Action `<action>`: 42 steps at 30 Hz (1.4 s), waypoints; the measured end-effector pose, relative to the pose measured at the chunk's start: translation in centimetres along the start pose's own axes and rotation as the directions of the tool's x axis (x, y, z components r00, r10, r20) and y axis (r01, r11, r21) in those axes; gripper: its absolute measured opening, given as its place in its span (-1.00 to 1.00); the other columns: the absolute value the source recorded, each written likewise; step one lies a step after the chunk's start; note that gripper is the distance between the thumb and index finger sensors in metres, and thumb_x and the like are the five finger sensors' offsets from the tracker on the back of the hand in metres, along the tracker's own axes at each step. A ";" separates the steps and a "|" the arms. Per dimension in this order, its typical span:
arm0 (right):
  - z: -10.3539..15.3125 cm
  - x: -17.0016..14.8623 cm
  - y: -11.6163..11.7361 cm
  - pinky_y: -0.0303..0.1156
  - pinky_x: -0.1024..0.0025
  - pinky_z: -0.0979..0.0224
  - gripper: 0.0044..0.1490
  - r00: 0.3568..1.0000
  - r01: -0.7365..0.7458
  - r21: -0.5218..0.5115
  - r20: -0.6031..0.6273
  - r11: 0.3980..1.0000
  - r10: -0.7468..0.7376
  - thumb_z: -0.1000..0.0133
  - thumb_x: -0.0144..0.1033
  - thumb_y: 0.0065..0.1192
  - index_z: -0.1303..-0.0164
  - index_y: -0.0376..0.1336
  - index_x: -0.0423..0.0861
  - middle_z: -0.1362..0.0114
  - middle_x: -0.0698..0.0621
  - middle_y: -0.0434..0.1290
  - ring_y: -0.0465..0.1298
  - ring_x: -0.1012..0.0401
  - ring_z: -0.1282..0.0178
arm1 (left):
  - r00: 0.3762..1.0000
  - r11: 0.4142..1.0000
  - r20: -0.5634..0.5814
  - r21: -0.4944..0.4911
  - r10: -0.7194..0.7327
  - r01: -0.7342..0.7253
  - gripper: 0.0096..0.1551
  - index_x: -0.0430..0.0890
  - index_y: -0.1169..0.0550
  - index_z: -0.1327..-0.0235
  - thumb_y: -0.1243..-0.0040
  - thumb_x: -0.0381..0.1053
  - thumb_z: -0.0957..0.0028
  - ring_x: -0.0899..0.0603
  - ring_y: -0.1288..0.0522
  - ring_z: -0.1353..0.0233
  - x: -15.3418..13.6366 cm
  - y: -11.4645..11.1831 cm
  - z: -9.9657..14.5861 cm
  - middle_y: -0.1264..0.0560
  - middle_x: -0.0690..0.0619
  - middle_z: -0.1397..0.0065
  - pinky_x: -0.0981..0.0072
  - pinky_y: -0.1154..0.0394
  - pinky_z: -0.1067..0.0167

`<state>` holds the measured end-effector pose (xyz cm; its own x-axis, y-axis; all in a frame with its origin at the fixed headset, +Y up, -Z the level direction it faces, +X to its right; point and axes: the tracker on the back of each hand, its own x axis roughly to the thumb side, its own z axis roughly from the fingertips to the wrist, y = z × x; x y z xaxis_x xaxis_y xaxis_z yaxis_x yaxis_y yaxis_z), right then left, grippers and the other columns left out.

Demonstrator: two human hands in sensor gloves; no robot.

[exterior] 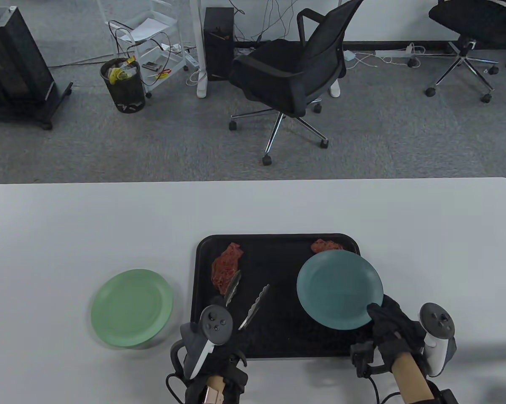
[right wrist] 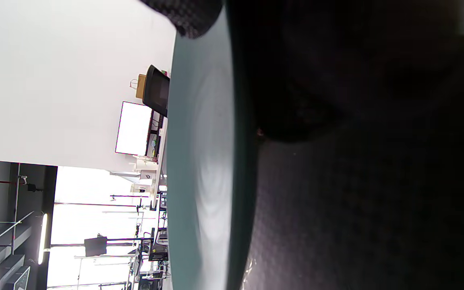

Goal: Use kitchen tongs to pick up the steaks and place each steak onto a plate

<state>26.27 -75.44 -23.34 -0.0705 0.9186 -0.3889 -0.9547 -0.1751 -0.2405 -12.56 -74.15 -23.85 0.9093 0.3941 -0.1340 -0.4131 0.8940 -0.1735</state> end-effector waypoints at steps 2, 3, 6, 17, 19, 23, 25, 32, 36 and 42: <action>0.1 0.1 -0.1 0.64 0.27 0.35 -0.29 1.000 0.004 0.004 -0.002 1.000 -0.004 -0.04 -0.47 0.09 -0.34 0.01 -0.45 -0.20 -0.37 0.37 0.63 -0.06 0.34 | 1.000 1.000 -0.030 0.015 -0.001 0.001 0.22 -0.15 -0.06 -0.52 -0.39 0.26 0.26 -0.45 -0.39 -0.31 0.2 0.5 -0.2 -0.21 -0.27 -0.47 -0.14 -0.41 -0.21; 0.1 0.1 -0.2 0.64 0.27 0.35 -0.29 1.000 0.009 0.010 -0.001 1.000 -0.009 -0.05 -0.47 0.09 -0.34 0.01 -0.44 -0.20 -0.36 0.36 0.63 -0.06 0.34 | 0.999 1.000 -0.045 0.019 -0.009 0.009 0.22 -0.16 -0.06 -0.52 -0.39 0.26 0.26 -0.45 -0.39 -0.31 0.4 0.9 -0.4 -0.21 -0.28 -0.47 -0.14 -0.41 -0.21; 0.1 0.3 -0.3 0.64 0.27 0.35 -0.29 1.000 -0.004 0.011 0.011 1.000 0.004 -0.05 -0.47 0.08 -0.34 0.01 -0.44 -0.20 -0.36 0.37 0.63 -0.06 0.33 | 0.993 0.997 -0.092 0.027 -0.076 0.079 0.23 -0.16 -0.05 -0.53 -0.40 0.26 0.28 -0.45 -0.39 -0.31 1.0 2.1 -1.2 -0.21 -0.28 -0.48 -0.15 -0.41 -0.21; 0.0 0.7 -1.1 0.62 0.26 0.34 -0.29 0.998 -0.062 -0.014 0.029 0.998 0.063 -0.05 -0.45 0.09 -0.35 0.01 -0.43 -0.20 -0.36 0.36 0.62 -0.08 0.33 | 0.938 0.971 -0.259 -0.118 -0.232 0.207 0.27 -0.17 -0.04 -0.53 -0.39 0.31 0.29 -0.44 -0.40 -0.30 1.4 2.8 -6.6 -0.21 -0.27 -0.49 -0.11 -0.43 -0.20; -0.1 0.7 -1.3 0.62 0.26 0.34 -0.29 0.998 -0.063 -0.018 0.030 0.998 0.063 -0.05 -0.45 0.09 -0.35 0.01 -0.43 -0.21 -0.36 0.36 0.62 -0.07 0.33 | 0.922 0.963 -0.291 -0.156 -0.257 0.219 0.28 -0.18 -0.03 -0.53 -0.39 0.33 0.29 -0.43 -0.41 -0.30 1.2 2.5 -7.5 -0.21 -0.28 -0.49 -0.10 -0.44 -0.19; -0.2 0.8 -1.5 0.62 0.26 0.34 -0.28 0.997 -0.064 -0.023 0.035 0.998 0.065 -0.05 -0.45 0.09 -0.35 0.01 -0.43 -0.21 -0.36 0.36 0.62 -0.08 0.33 | 0.902 0.949 -0.321 -0.215 -0.290 0.229 0.30 -0.20 -0.03 -0.53 -0.38 0.35 0.31 -0.43 -0.42 -0.28 1.2 1.6 -8.8 -0.21 -0.29 -0.49 -0.07 -0.45 -0.17; -0.2 0.8 -1.5 0.62 0.26 0.34 -0.29 0.996 -0.073 -0.019 0.042 0.997 0.074 -0.05 -0.45 0.09 -0.35 0.01 -0.43 -0.21 -0.36 0.36 0.62 -0.08 0.34 | 0.891 0.944 -0.330 -0.213 -0.311 0.251 0.31 -0.20 -0.02 -0.52 -0.37 0.36 0.30 -0.43 -0.41 -0.23 1.4 1.2 -9.3 -0.20 -0.29 -0.49 -0.06 -0.45 -0.16; -0.3 0.7 -1.0 0.62 0.26 0.36 -0.29 0.994 -0.092 0.006 0.063 0.996 0.092 -0.05 -0.45 0.09 -0.34 0.02 -0.43 -0.20 -0.36 0.37 0.62 -0.07 0.35 | 0.853 0.933 -0.377 -0.175 -0.360 0.316 0.23 -0.01 -0.16 -0.55 -0.41 0.41 0.34 -0.27 -0.54 -0.21 2.1 1.4 -9.5 -0.40 -0.12 -0.45 0.09 -0.55 -0.13; -0.7 0.1 -0.5 0.62 0.25 0.36 -0.29 0.992 -0.115 0.026 0.057 0.993 0.114 -0.05 -0.45 0.10 -0.34 0.02 -0.44 -0.19 -0.37 0.37 0.62 -0.08 0.35 | 0.868 0.923 -0.314 -0.137 -0.385 0.360 0.18 0.02 -0.22 -0.54 -0.40 0.44 0.33 -0.22 -0.56 -0.20 2.0 2.0 -8.6 -0.43 -0.05 -0.44 0.14 -0.57 -0.11; -0.6 -0.5 0.4 0.62 0.25 0.36 -0.29 0.985 -0.164 0.054 0.056 0.985 0.161 -0.04 -0.45 0.10 -0.34 0.03 -0.44 -0.19 -0.37 0.37 0.62 -0.08 0.35 | 0.954 0.952 -0.097 0.092 -0.284 0.293 0.14 -0.10 -0.42 -0.41 -0.46 0.38 0.48 -0.30 -0.63 0.02 2.5 2.8 -5.9 -0.57 -0.16 -0.28 0.10 -0.63 0.16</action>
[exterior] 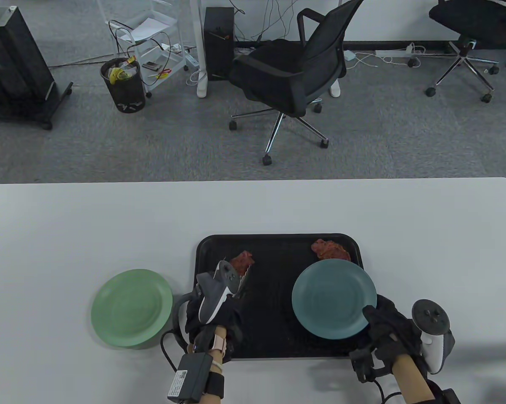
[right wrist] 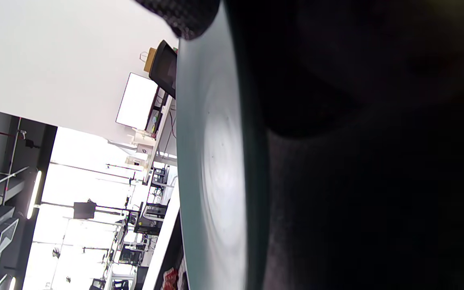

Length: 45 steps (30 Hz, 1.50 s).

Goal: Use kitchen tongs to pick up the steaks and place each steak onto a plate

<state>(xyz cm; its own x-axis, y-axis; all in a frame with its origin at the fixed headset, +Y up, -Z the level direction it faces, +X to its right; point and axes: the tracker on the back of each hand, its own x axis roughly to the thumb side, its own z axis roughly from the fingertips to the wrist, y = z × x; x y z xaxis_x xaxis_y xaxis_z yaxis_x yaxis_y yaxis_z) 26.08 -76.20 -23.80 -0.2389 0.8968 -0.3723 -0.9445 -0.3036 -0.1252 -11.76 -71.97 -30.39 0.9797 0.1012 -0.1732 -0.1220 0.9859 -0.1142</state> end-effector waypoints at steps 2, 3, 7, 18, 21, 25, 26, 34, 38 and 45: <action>0.0 -0.2 0.4 0.62 0.25 0.36 -0.29 1.000 -0.009 0.016 -0.005 1.000 0.009 -0.04 -0.45 0.10 -0.34 0.03 -0.43 -0.19 -0.37 0.37 0.62 -0.08 0.35 | 0.998 0.999 0.061 -0.020 0.032 -0.031 0.15 -0.10 -0.40 -0.42 -0.44 0.39 0.46 -0.28 -0.63 0.02 0.5 0.4 1.2 -0.56 -0.15 -0.29 0.12 -0.64 0.15; 0.0 -0.3 0.7 0.62 0.25 0.36 -0.29 1.000 -0.008 0.026 -0.012 1.000 0.008 -0.04 -0.45 0.10 -0.34 0.03 -0.44 -0.19 -0.37 0.38 0.62 -0.08 0.35 | 0.994 0.999 0.098 -0.004 0.053 -0.052 0.15 -0.10 -0.39 -0.42 -0.44 0.39 0.46 -0.29 -0.63 0.02 1.0 0.7 2.0 -0.55 -0.15 -0.29 0.12 -0.64 0.15; 0.1 -0.8 1.3 0.62 0.25 0.36 -0.29 1.000 0.010 0.072 -0.023 0.997 -0.008 -0.04 -0.45 0.10 -0.34 0.03 -0.44 -0.19 -0.37 0.37 0.62 -0.08 0.35 | 0.957 0.996 0.279 0.009 0.085 -0.091 0.15 -0.11 -0.38 -0.43 -0.43 0.40 0.45 -0.28 -0.63 0.01 3.6 1.4 4.8 -0.55 -0.16 -0.29 0.12 -0.63 0.15; 0.0 -1.4 1.6 0.62 0.24 0.35 -0.30 0.990 0.139 0.182 -0.051 0.973 -0.132 -0.04 -0.48 0.09 -0.34 0.03 -0.44 -0.20 -0.36 0.38 0.62 -0.08 0.35 | 0.898 0.996 0.434 -0.075 0.069 -0.040 0.19 -0.12 -0.32 -0.47 -0.38 0.42 0.42 -0.29 -0.61 -0.03 8.7 -1.7 7.0 -0.50 -0.17 -0.33 0.12 -0.62 0.10; -0.3 -1.6 1.5 0.62 0.24 0.35 -0.30 0.992 0.122 0.192 -0.045 0.974 -0.116 -0.03 -0.48 0.09 -0.34 0.03 -0.44 -0.20 -0.36 0.38 0.62 -0.09 0.34 | 0.897 0.993 0.434 -0.113 0.091 -0.046 0.20 -0.11 -0.25 -0.51 -0.36 0.42 0.38 -0.30 -0.57 -0.08 8.3 -2.5 6.8 -0.44 -0.18 -0.38 0.09 -0.60 0.06; -0.4 -1.7 1.6 0.62 0.24 0.35 -0.30 0.991 0.133 0.196 -0.047 0.972 -0.126 -0.03 -0.48 0.09 -0.34 0.03 -0.44 -0.20 -0.36 0.38 0.62 -0.09 0.34 | 0.893 0.995 0.438 -0.069 0.097 -0.074 0.24 -0.10 -0.19 -0.53 -0.34 0.43 0.36 -0.32 -0.54 -0.12 7.2 -2.1 7.5 -0.39 -0.18 -0.42 0.08 -0.58 0.02; -0.4 -1.7 1.6 0.62 0.24 0.35 -0.30 0.991 0.135 0.195 -0.047 0.972 -0.128 -0.03 -0.48 0.09 -0.34 0.03 -0.44 -0.20 -0.36 0.38 0.62 -0.09 0.34 | 0.896 0.995 0.434 -0.055 0.098 -0.082 0.24 -0.11 -0.18 -0.54 -0.34 0.43 0.36 -0.32 -0.54 -0.13 6.8 -1.8 7.7 -0.39 -0.19 -0.43 0.07 -0.58 0.02; -1.2 -1.8 -1.2 0.62 0.25 0.34 -0.30 0.974 0.224 0.076 -0.046 0.972 -0.221 -0.04 -0.48 0.09 -0.34 0.02 -0.43 -0.20 -0.36 0.37 0.61 -0.08 0.34 | 0.925 0.963 0.267 -0.037 0.269 -0.269 0.23 -0.13 -0.16 -0.54 -0.33 0.40 0.33 -0.35 -0.52 -0.13 2.1 -0.6 6.9 -0.37 -0.22 -0.43 0.04 -0.56 0.01; -2.1 -2.9 -4.9 0.62 0.24 0.32 -0.30 0.954 0.292 -0.083 -0.041 0.953 -0.296 -0.05 -0.48 0.08 -0.35 0.01 -0.42 -0.22 -0.35 0.36 0.61 -0.09 0.32 | 0.931 0.946 0.171 -0.031 0.322 -0.321 0.22 -0.14 -0.16 -0.53 -0.33 0.39 0.31 -0.36 -0.52 -0.12 0.0 -1.2 6.4 -0.37 -0.24 -0.42 0.03 -0.56 0.02; -3.1 -6.3 -10.5 0.62 0.22 0.28 -0.29 0.955 0.261 -0.328 -0.053 0.908 -0.293 -0.06 -0.47 0.07 -0.37 -0.01 -0.41 -0.24 -0.36 0.34 0.60 -0.10 0.28 | 0.935 0.943 0.119 -0.041 0.333 -0.330 0.22 -0.16 -0.16 -0.53 -0.33 0.38 0.31 -0.36 -0.52 -0.12 -1.0 -1.9 6.1 -0.36 -0.25 -0.41 0.03 -0.56 0.02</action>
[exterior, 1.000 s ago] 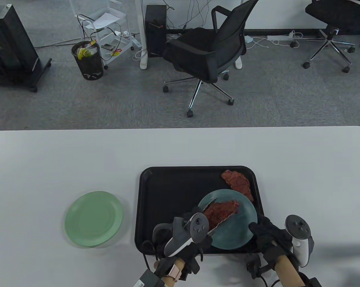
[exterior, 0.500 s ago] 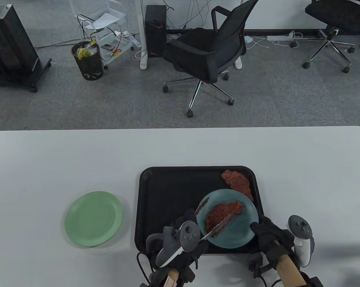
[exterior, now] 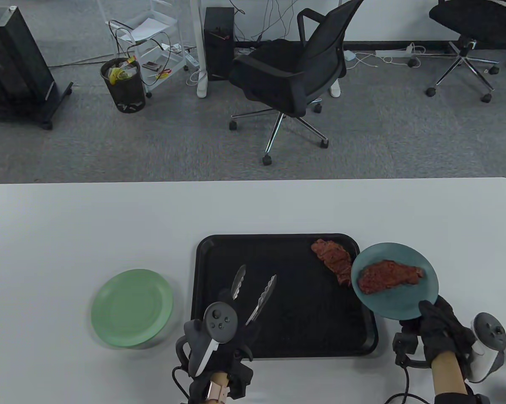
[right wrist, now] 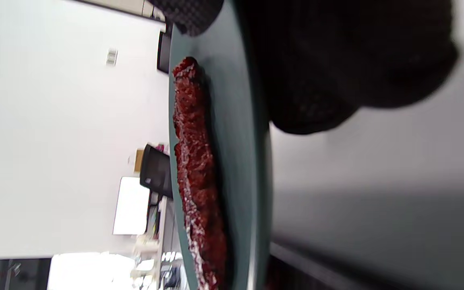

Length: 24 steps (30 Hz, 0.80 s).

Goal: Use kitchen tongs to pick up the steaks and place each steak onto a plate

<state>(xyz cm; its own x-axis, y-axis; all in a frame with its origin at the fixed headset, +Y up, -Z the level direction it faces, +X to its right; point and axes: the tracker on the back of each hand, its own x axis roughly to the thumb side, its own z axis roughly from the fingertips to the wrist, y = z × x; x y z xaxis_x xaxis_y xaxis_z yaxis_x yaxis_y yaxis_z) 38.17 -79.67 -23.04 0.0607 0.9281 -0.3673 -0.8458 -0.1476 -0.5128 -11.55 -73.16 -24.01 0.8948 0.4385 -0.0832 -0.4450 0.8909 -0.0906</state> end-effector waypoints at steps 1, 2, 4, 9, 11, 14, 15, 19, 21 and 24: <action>-0.2 -0.4 -0.5 0.62 0.22 0.28 -0.29 1.000 0.003 -0.029 -0.021 1.000 -0.004 -0.06 -0.47 0.07 -0.37 -0.02 -0.41 -0.25 -0.36 0.33 0.60 -0.10 0.27 | 1.000 1.000 -0.001 -0.006 -0.007 0.007 0.22 -0.16 -0.16 -0.53 -0.33 0.39 0.31 -0.36 -0.52 -0.12 0.0 -0.1 0.0 -0.36 -0.25 -0.41 0.03 -0.56 0.02; -0.4 -1.0 -0.8 0.62 0.22 0.27 -0.29 0.998 0.013 -0.060 -0.052 0.998 -0.017 -0.06 -0.47 0.07 -0.37 -0.02 -0.41 -0.25 -0.36 0.33 0.60 -0.10 0.27 | 1.000 1.000 -0.003 -0.009 -0.013 0.013 0.22 -0.16 -0.16 -0.53 -0.33 0.39 0.31 -0.36 -0.52 -0.12 -0.1 -0.1 0.0 -0.37 -0.25 -0.41 0.03 -0.56 0.02; -0.7 -1.8 -1.2 0.62 0.22 0.27 -0.28 0.993 0.048 -0.113 -0.099 0.992 -0.059 -0.06 -0.47 0.07 -0.37 -0.03 -0.43 -0.25 -0.37 0.32 0.60 -0.11 0.26 | 1.000 1.000 -0.007 -0.013 -0.015 0.015 0.22 -0.16 -0.16 -0.53 -0.33 0.39 0.31 -0.36 -0.52 -0.12 -0.2 -0.2 0.0 -0.36 -0.25 -0.41 0.03 -0.56 0.02; -1.2 -2.7 -1.6 0.63 0.22 0.27 -0.28 0.986 0.030 -0.143 -0.156 0.989 -0.052 -0.06 -0.48 0.08 -0.37 -0.02 -0.44 -0.25 -0.37 0.33 0.61 -0.11 0.26 | 1.000 1.000 -0.016 -0.021 -0.009 0.009 0.22 -0.16 -0.16 -0.53 -0.33 0.38 0.31 -0.37 -0.51 -0.13 -0.5 -0.4 -0.2 -0.36 -0.25 -0.41 0.03 -0.56 0.02; -1.3 -2.7 -1.5 0.63 0.23 0.26 -0.28 0.986 0.029 -0.138 -0.157 0.990 -0.051 -0.07 -0.48 0.07 -0.37 -0.03 -0.43 -0.25 -0.36 0.33 0.61 -0.10 0.25 | 1.000 1.000 -0.017 -0.023 -0.007 0.006 0.21 -0.17 -0.16 -0.52 -0.33 0.38 0.30 -0.37 -0.51 -0.13 -0.6 -0.5 -0.2 -0.36 -0.25 -0.41 0.03 -0.56 0.02; -0.9 -2.1 -1.6 0.63 0.25 0.32 -0.32 0.978 -0.105 -0.221 -0.202 0.970 0.060 -0.05 -0.49 0.14 -0.33 0.06 -0.43 -0.12 -0.31 0.42 0.64 -0.07 0.29 | 1.000 0.999 -0.014 -0.038 -0.013 0.013 0.22 -0.17 -0.16 -0.53 -0.32 0.38 0.30 -0.37 -0.51 -0.13 -0.6 -0.7 -0.3 -0.35 -0.26 -0.42 0.02 -0.56 0.02; -0.8 -1.9 -1.7 0.63 0.27 0.36 -0.32 0.972 -0.161 -0.233 -0.206 0.959 0.113 -0.05 -0.47 0.16 -0.33 0.08 -0.42 -0.07 -0.28 0.45 0.64 -0.03 0.33 | 1.000 0.999 -0.014 -0.040 -0.014 0.014 0.22 -0.17 -0.16 -0.53 -0.32 0.38 0.30 -0.37 -0.51 -0.13 -0.6 -0.7 -0.3 -0.35 -0.26 -0.42 0.02 -0.56 0.01; -0.4 -0.6 -1.6 0.60 0.34 0.47 -0.27 0.881 -0.466 -0.296 -0.244 0.834 0.406 -0.04 -0.41 0.20 -0.36 0.06 -0.39 0.03 -0.16 0.51 0.63 0.06 0.46 | 1.000 0.999 -0.003 -0.048 -0.022 0.022 0.22 -0.17 -0.15 -0.53 -0.32 0.38 0.30 -0.37 -0.51 -0.13 -0.4 -0.9 -0.3 -0.35 -0.26 -0.42 0.02 -0.55 0.01; -0.2 0.1 -1.4 0.59 0.36 0.50 -0.26 0.803 -0.596 -0.324 -0.256 0.735 0.539 -0.03 -0.39 0.22 -0.36 0.09 -0.38 0.06 -0.14 0.52 0.62 0.08 0.49 | 1.000 0.998 -0.002 -0.051 -0.025 0.025 0.22 -0.17 -0.15 -0.53 -0.32 0.38 0.30 -0.37 -0.51 -0.14 -0.3 -1.0 -0.3 -0.35 -0.26 -0.42 0.02 -0.55 0.01; 0.2 1.3 -0.6 0.56 0.40 0.57 -0.24 0.632 -0.770 -0.332 -0.278 0.545 0.723 -0.02 -0.38 0.26 -0.38 0.10 -0.36 0.05 -0.15 0.53 0.60 0.10 0.54 | 1.000 0.998 0.004 -0.062 -0.029 0.029 0.22 -0.18 -0.15 -0.53 -0.32 0.38 0.30 -0.37 -0.50 -0.14 -0.2 -1.2 -0.3 -0.35 -0.26 -0.42 0.02 -0.55 0.01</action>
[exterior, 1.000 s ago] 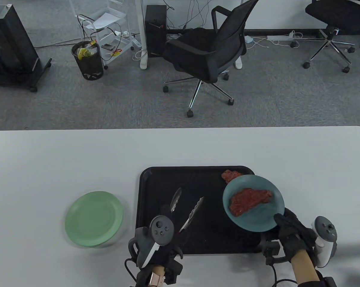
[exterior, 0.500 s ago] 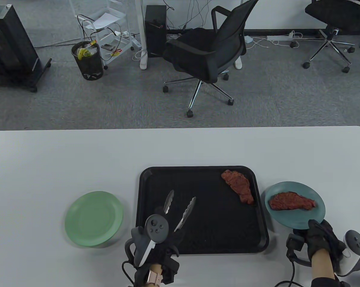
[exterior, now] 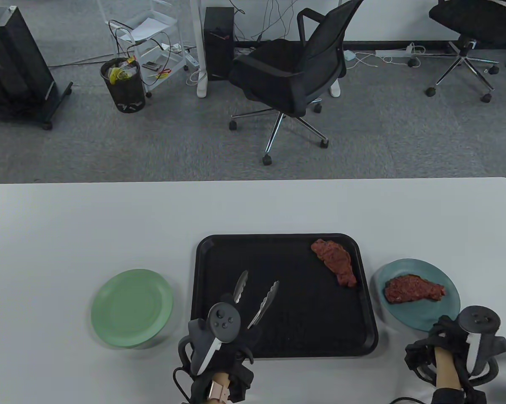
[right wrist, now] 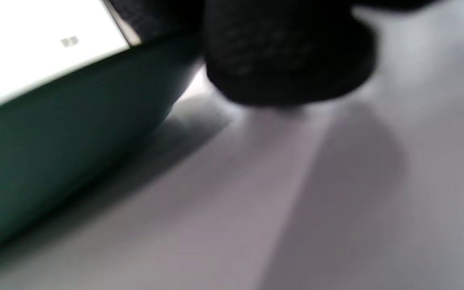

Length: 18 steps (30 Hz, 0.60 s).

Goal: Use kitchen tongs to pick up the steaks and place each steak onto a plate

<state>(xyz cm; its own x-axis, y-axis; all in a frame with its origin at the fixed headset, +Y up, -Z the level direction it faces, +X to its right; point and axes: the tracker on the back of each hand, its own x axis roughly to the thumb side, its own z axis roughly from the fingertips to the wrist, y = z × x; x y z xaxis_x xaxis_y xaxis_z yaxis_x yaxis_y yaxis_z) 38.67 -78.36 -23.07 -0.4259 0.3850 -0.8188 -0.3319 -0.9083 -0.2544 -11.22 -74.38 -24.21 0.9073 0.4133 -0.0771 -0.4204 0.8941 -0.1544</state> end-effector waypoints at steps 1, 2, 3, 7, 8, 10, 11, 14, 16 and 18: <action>0.1 0.2 -0.1 0.56 0.42 0.58 -0.23 0.999 -0.051 0.008 0.015 0.999 0.051 -0.02 -0.36 0.26 -0.38 0.10 -0.35 0.04 -0.14 0.54 0.60 0.11 0.54 | 1.000 1.000 0.000 -0.001 -0.001 0.001 0.22 -0.17 -0.15 -0.53 -0.32 0.38 0.30 -0.37 -0.50 -0.14 0.0 0.0 0.0 -0.35 -0.26 -0.42 0.02 -0.55 0.01; 0.2 0.4 -0.2 0.55 0.42 0.56 -0.23 0.994 -0.102 0.016 0.032 0.995 0.101 -0.03 -0.36 0.26 -0.40 0.10 -0.34 0.03 -0.14 0.53 0.60 0.11 0.53 | 1.000 1.000 0.002 -0.003 -0.001 0.001 0.22 -0.17 -0.15 -0.53 -0.32 0.38 0.30 -0.37 -0.50 -0.14 0.1 0.0 0.0 -0.34 -0.26 -0.42 0.02 -0.55 0.01; 0.3 0.5 -0.2 0.55 0.42 0.55 -0.23 0.990 -0.136 0.017 0.038 0.991 0.135 -0.04 -0.33 0.26 -0.41 0.09 -0.32 0.01 -0.13 0.52 0.60 0.11 0.51 | 1.000 1.000 0.003 -0.003 0.000 0.000 0.22 -0.17 -0.15 -0.53 -0.32 0.38 0.30 -0.37 -0.50 -0.14 0.1 -0.1 0.0 -0.34 -0.26 -0.42 0.02 -0.55 0.01; 1.1 1.0 -1.1 0.55 0.37 0.48 -0.19 0.977 -0.193 -0.080 0.077 0.978 0.199 -0.02 -0.24 0.23 -0.43 0.08 -0.29 -0.09 -0.18 0.49 0.59 0.05 0.42 | 1.000 1.000 0.003 -0.017 0.010 -0.010 0.22 -0.18 -0.15 -0.53 -0.32 0.38 0.30 -0.37 -0.50 -0.14 0.0 -0.4 -0.1 -0.34 -0.26 -0.42 0.02 -0.55 0.01; 1.3 1.2 -1.4 0.55 0.34 0.45 -0.19 0.974 -0.191 -0.116 0.099 0.975 0.203 -0.02 -0.24 0.23 -0.42 0.08 -0.29 -0.10 -0.20 0.49 0.59 0.03 0.39 | 1.000 1.000 0.002 -0.017 0.010 -0.010 0.22 -0.18 -0.15 -0.53 -0.32 0.38 0.30 -0.37 -0.50 -0.14 0.0 -0.4 -0.1 -0.34 -0.26 -0.42 0.02 -0.55 0.00; 2.0 1.8 -2.1 0.57 0.30 0.40 -0.18 0.963 -0.192 -0.178 0.154 0.965 0.220 -0.01 -0.22 0.23 -0.42 0.09 -0.29 -0.12 -0.22 0.48 0.60 0.01 0.33 | 1.000 1.000 0.005 -0.015 0.014 -0.014 0.22 -0.18 -0.15 -0.53 -0.32 0.38 0.30 -0.38 -0.50 -0.14 0.0 -0.4 -0.2 -0.34 -0.26 -0.42 0.02 -0.55 0.00; 2.4 2.2 -2.2 0.58 0.27 0.35 -0.18 0.955 -0.179 -0.187 0.203 0.966 0.216 -0.01 -0.21 0.22 -0.43 0.09 -0.28 -0.14 -0.21 0.48 0.60 0.01 0.30 | 1.000 1.000 0.006 -0.013 0.018 -0.018 0.22 -0.18 -0.15 -0.53 -0.32 0.38 0.30 -0.38 -0.50 -0.14 0.0 -0.4 -0.2 -0.34 -0.26 -0.42 0.02 -0.55 0.00; 4.2 3.8 -2.5 0.59 0.23 0.26 -0.18 0.922 -0.074 -0.161 0.364 0.984 0.129 -0.01 -0.17 0.19 -0.43 0.09 -0.28 -0.17 -0.23 0.47 0.60 -0.01 0.24 | 1.000 1.000 0.013 -0.007 0.022 -0.022 0.22 -0.17 -0.15 -0.52 -0.32 0.38 0.30 -0.38 -0.50 -0.14 0.1 -0.4 -0.2 -0.34 -0.26 -0.42 0.02 -0.55 0.00; 5.5 4.9 -2.6 0.59 0.19 0.19 -0.17 0.887 0.015 -0.102 0.460 0.995 0.034 -0.02 -0.16 0.18 -0.42 0.08 -0.28 -0.21 -0.26 0.45 0.61 -0.04 0.17 | 1.000 1.000 0.014 -0.009 0.022 -0.021 0.22 -0.18 -0.15 -0.52 -0.32 0.38 0.30 -0.38 -0.50 -0.14 0.1 -0.5 -0.2 -0.34 -0.26 -0.42 0.02 -0.55 0.00; 7.3 6.2 -2.3 0.59 0.16 0.14 -0.18 0.812 0.106 0.009 0.577 0.994 -0.092 -0.02 -0.17 0.18 -0.43 0.08 -0.28 -0.23 -0.27 0.43 0.60 -0.05 0.12 | 0.999 0.999 0.011 -0.012 0.032 -0.032 0.22 -0.18 -0.15 -0.52 -0.32 0.38 0.30 -0.38 -0.50 -0.15 0.0 -0.6 -0.3 -0.34 -0.26 -0.42 0.02 -0.55 0.00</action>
<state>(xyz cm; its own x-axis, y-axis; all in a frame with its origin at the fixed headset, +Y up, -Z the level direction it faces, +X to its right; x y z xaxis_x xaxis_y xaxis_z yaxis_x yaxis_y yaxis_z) 30.65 -72.66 -23.75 -0.8009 0.4901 -0.3441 -0.3828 -0.8609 -0.3352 -11.00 -75.01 -24.40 0.8935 0.4434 -0.0708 -0.4489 0.8785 -0.1634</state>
